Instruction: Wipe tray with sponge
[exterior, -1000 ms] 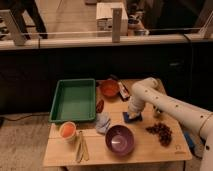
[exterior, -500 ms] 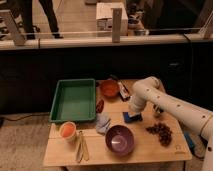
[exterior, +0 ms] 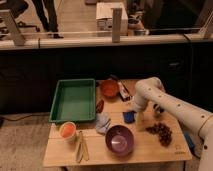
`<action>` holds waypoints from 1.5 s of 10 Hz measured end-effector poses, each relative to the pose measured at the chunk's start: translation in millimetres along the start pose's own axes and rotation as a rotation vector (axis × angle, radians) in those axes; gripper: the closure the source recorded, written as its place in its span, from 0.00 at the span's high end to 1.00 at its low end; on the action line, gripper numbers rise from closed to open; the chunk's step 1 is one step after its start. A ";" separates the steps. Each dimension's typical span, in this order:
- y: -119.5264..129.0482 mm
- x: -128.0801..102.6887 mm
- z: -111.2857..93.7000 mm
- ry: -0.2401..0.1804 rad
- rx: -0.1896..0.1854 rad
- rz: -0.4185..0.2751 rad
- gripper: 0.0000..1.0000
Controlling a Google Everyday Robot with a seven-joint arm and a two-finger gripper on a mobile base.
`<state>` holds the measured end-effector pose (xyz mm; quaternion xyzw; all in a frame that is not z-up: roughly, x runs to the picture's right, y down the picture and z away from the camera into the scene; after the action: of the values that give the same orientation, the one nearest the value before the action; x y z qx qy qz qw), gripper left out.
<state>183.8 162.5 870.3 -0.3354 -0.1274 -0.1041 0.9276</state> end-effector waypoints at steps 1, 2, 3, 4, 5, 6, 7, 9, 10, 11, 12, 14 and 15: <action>0.2 2.9 10.2 0.002 -0.014 0.002 0.80; 0.0 5.6 17.7 0.002 -0.026 0.005 0.75; 0.1 9.1 22.2 0.001 -0.033 0.009 0.63; 0.1 9.9 22.6 -0.002 -0.036 0.013 0.54; -0.3 10.6 23.0 -0.002 -0.037 0.013 0.42; -1.1 10.5 22.3 -0.001 -0.035 0.012 0.34; -2.1 10.4 19.4 -0.001 -0.033 0.013 0.22; -0.5 10.6 16.4 0.001 -0.038 0.011 0.05; 0.9 11.4 14.9 0.003 -0.041 0.011 0.00; 1.1 11.6 14.9 0.002 -0.042 0.011 0.00; 1.7 12.2 14.4 0.004 -0.041 0.011 0.00; 5.2 22.2 4.3 0.027 -0.025 0.026 0.00; 3.4 21.3 1.6 0.029 -0.017 0.027 0.00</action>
<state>204.6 163.8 876.0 -0.3435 -0.1084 -0.0977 0.9277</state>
